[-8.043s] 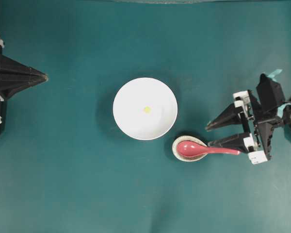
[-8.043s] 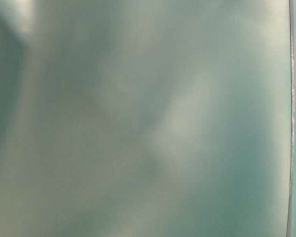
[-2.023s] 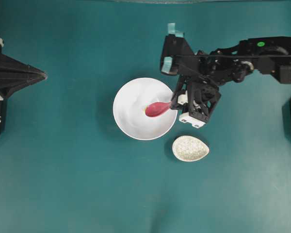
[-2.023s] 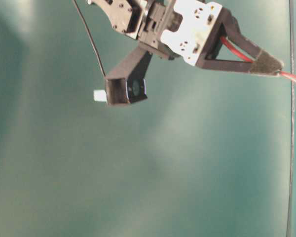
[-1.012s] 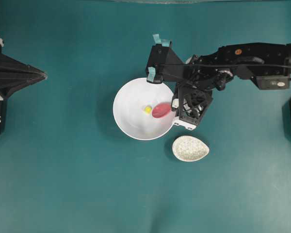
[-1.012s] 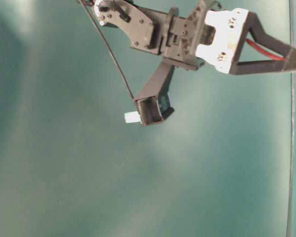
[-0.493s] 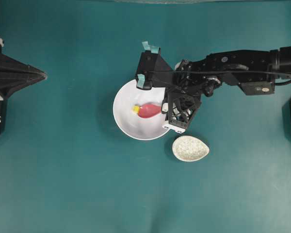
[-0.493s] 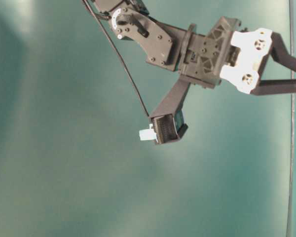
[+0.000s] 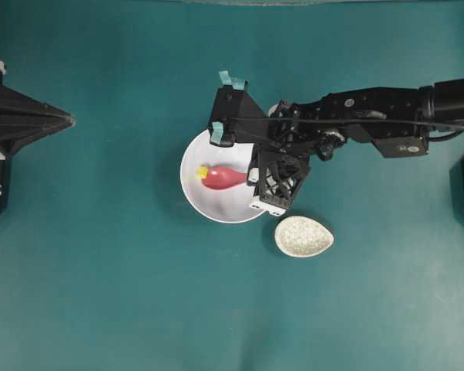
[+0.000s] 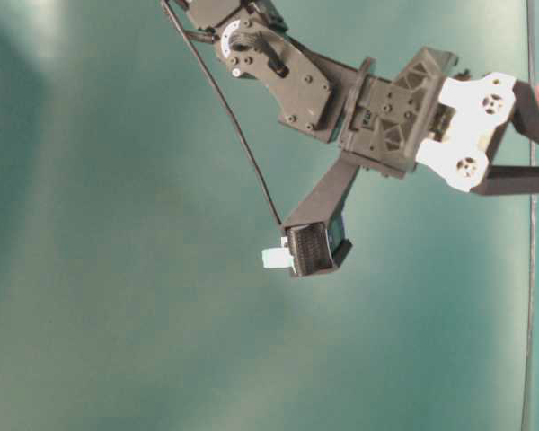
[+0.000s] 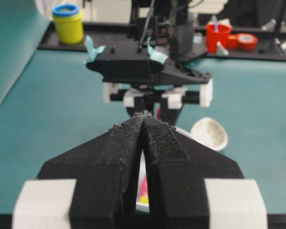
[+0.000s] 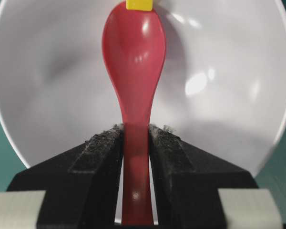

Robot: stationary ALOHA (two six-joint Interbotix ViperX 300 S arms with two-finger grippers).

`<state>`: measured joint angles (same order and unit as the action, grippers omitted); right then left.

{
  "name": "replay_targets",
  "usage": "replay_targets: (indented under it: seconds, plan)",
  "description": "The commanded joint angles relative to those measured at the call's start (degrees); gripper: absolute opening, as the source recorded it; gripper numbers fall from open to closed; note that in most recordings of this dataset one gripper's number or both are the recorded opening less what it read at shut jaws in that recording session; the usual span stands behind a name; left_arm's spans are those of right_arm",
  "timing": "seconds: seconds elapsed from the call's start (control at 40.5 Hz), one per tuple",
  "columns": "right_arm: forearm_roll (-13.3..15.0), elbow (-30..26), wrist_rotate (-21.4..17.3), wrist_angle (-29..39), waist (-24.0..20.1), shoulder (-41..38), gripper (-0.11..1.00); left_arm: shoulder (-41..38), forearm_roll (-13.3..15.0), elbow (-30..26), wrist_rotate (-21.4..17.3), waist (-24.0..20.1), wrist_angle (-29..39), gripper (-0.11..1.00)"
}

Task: Scoop the yellow hexagonal prism block from the bowl with a spoon using the right arm.

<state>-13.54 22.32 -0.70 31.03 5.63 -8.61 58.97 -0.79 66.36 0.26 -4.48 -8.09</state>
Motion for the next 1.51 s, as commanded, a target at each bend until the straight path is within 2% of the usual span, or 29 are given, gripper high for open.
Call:
replay_targets:
  seconds: [0.0,0.814,1.48]
  plan:
    - [0.09,-0.97,0.09,-1.49,-0.26,0.79,0.25,-0.18,-0.18,-1.76,0.09,-0.18,-0.26,-0.01]
    - [0.35,1.58,0.18,-8.17,-0.44,1.41,0.25,-0.18,-0.09,-1.85,0.09,-0.18,-0.26,-0.01]
    - [0.35,5.63,-0.35,-10.55,-0.44,9.32,0.25,-0.18,-0.18,-1.85,0.09,-0.18,-0.26,-0.01]
